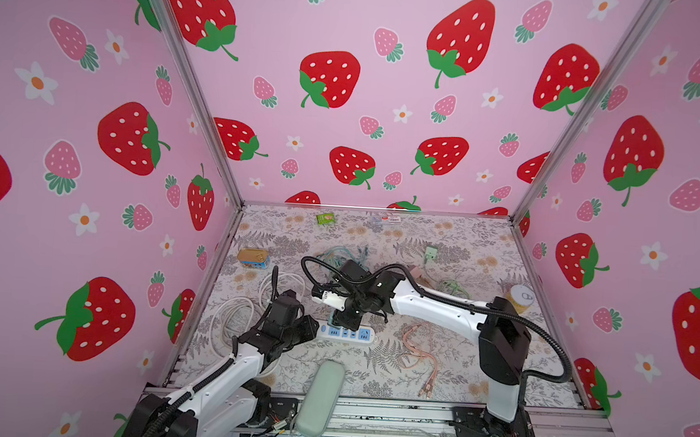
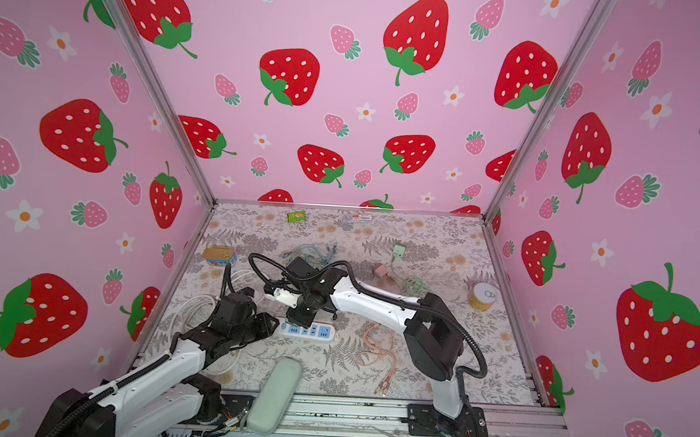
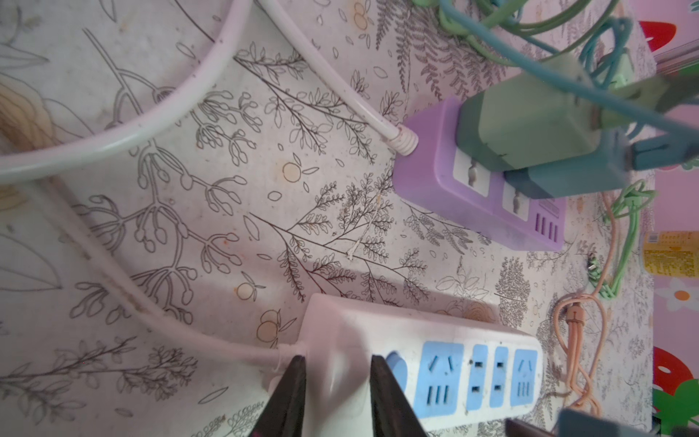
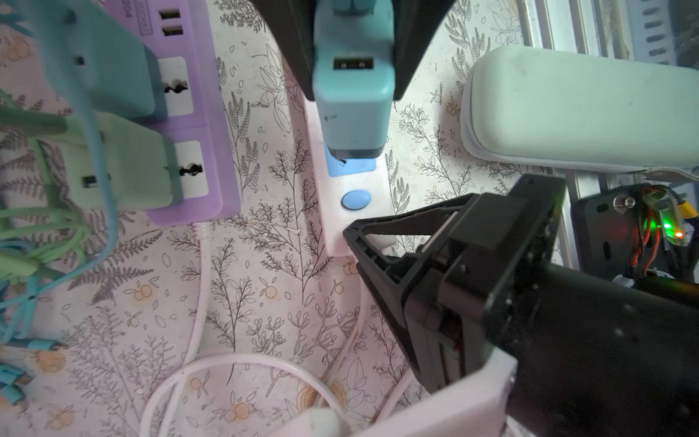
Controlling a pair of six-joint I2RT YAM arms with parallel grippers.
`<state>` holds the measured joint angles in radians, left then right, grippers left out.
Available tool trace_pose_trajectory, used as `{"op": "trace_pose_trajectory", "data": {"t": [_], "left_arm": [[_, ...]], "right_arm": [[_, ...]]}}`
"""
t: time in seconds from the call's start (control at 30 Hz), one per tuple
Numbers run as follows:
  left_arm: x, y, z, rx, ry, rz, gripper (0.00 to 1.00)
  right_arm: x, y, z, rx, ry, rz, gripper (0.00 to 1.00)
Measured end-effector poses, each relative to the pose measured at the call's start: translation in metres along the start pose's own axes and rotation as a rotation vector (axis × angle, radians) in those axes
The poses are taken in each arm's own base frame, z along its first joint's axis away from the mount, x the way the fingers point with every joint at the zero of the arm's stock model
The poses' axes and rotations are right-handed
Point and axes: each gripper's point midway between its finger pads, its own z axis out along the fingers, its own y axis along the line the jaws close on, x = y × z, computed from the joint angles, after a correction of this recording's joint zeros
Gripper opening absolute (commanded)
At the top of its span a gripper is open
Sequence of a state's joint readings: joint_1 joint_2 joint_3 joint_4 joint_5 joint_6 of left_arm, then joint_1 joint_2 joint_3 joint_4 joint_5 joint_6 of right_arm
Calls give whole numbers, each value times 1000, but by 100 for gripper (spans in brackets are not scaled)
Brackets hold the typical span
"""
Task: Insert the plug
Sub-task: 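Lower the teal charger prongs onto a white strip socket with the right gripper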
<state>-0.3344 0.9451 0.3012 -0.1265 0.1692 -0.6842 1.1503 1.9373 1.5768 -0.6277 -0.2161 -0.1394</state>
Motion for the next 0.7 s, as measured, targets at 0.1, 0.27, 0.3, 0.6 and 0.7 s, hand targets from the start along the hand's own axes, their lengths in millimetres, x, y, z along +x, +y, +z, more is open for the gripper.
{"op": "trace_pose_trajectory", "data": {"t": [0.1, 0.27, 0.3, 0.6, 0.7], "left_arm": [[1, 1, 1, 0, -1, -1, 29], [0, 1, 1, 3, -8, -1, 29], [0, 1, 2, 3, -7, -1, 29], [-1, 0, 3, 8, -8, 0, 28], [-1, 0, 3, 9, -8, 1, 28]], "right_arm": [[8, 4, 9, -13, 35, -9, 17], [14, 9, 15, -23, 66, -23, 17], [14, 9, 15, -23, 67, -25, 17], [11, 6, 18, -14, 73, -36, 17], [10, 4, 21, -9, 77, -40, 17]]}}
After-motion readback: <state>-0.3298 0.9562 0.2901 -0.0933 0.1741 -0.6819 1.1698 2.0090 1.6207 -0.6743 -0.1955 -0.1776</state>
